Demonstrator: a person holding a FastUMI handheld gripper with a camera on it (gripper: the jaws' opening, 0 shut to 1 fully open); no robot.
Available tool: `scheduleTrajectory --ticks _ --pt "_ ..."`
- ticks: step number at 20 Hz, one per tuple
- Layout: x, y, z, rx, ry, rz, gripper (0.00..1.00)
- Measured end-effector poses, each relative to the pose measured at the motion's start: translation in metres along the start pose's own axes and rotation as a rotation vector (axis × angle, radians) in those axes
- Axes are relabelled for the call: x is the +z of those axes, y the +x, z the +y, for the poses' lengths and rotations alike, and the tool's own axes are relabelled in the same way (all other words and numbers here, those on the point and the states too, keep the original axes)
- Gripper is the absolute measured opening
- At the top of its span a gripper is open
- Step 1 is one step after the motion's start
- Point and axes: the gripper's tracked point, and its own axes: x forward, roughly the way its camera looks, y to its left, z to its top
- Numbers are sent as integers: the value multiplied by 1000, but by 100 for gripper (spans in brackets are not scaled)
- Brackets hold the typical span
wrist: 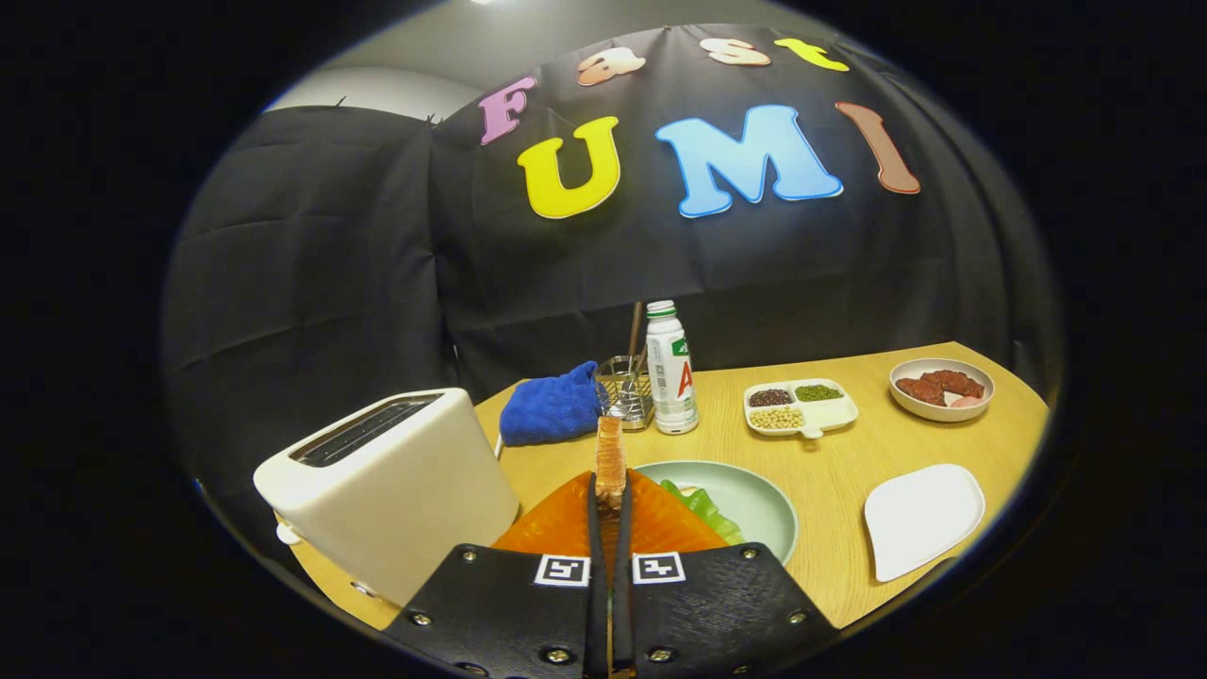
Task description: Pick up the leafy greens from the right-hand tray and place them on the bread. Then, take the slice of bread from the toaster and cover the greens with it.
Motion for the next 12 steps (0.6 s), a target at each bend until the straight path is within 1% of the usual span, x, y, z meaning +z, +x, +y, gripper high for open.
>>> scheduleTrajectory --ticks 7,8,9,11,12 --pt "-9 2 -20 -47 -15 20 5" --pt "-10 2 -24 -59 -26 30 8" --pt "-11 2 -29 -77 -36 35 8" --pt "-17 5 -37 -98 -51 61 17" --pt "-19 6 -41 -103 -61 72 20"
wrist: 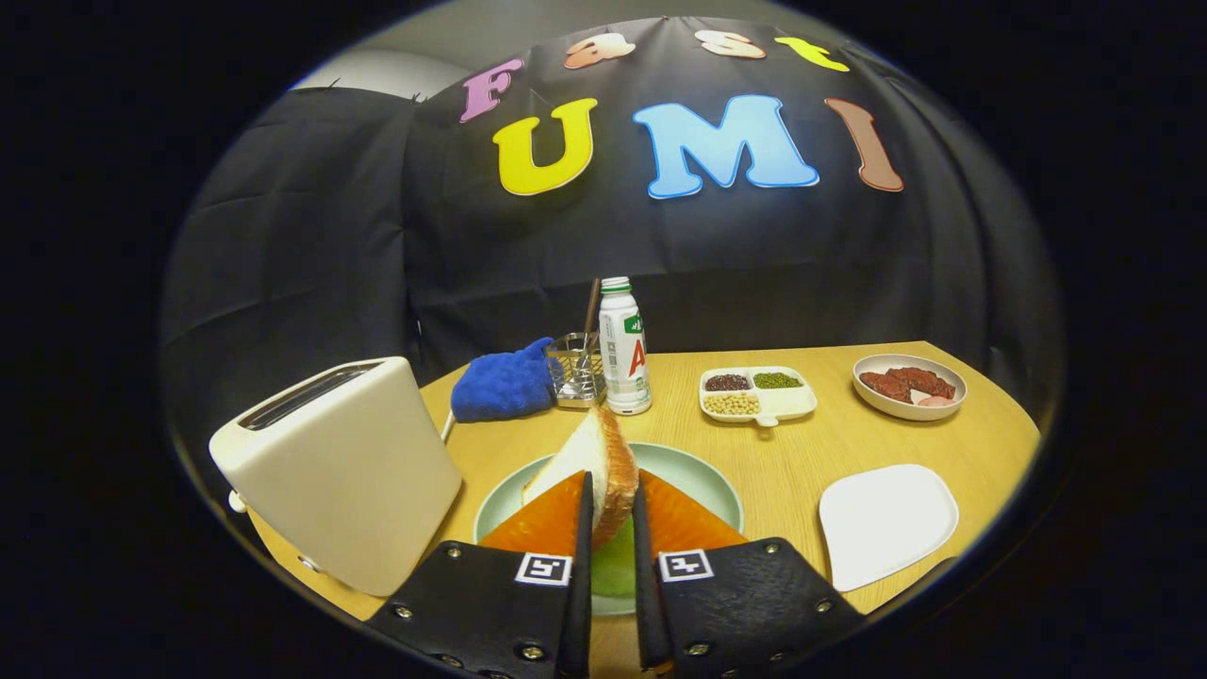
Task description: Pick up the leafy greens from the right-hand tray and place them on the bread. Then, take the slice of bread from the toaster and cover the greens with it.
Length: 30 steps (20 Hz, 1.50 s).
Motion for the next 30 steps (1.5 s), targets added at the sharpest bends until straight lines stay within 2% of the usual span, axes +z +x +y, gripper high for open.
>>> scheduleTrajectory --ticks 4,5,8,11,20,21,23,30 --pt "-5 1 -6 -5 2 15 21" --pt "-6 1 -8 -8 -11 19 25" --pt "-7 2 -14 -29 -51 23 26" --pt "-9 3 -24 -54 -105 33 41" --pt "-6 1 -27 -48 -113 23 41" --pt "-7 1 -26 -43 -119 26 45" --pt "-5 0 -23 -28 -121 31 45" --pt "36 -37 -44 -37 -128 -117 45"
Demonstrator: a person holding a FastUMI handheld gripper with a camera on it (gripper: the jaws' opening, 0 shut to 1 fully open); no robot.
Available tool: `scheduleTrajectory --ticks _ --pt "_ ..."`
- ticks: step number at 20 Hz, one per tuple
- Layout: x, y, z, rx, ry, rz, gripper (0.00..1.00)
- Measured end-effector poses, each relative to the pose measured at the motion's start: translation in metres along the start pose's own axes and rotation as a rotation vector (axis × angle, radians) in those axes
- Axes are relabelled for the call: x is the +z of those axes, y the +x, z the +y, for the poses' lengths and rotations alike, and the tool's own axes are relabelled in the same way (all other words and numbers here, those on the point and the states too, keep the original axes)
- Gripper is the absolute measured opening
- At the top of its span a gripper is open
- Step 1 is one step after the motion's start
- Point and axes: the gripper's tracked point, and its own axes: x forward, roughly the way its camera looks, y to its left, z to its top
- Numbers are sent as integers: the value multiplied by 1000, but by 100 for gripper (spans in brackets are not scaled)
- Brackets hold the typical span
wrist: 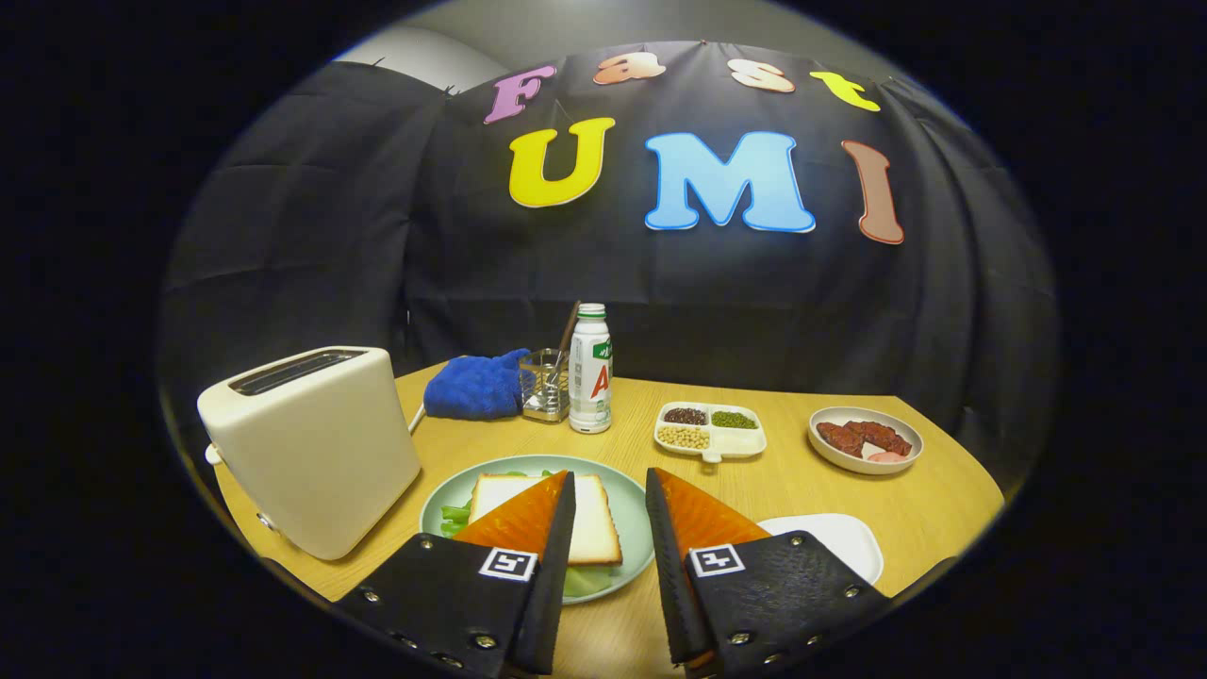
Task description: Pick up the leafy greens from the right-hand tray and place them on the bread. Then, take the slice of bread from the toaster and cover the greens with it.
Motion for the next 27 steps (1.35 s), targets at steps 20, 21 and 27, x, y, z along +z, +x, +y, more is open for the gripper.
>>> scheduleTrajectory --ticks 20,21,27 --pt "29 -127 -262 -116 66 -158 44" --pt "30 -129 -279 -132 69 -166 44" --pt "38 -136 -350 -141 20 -252 44"
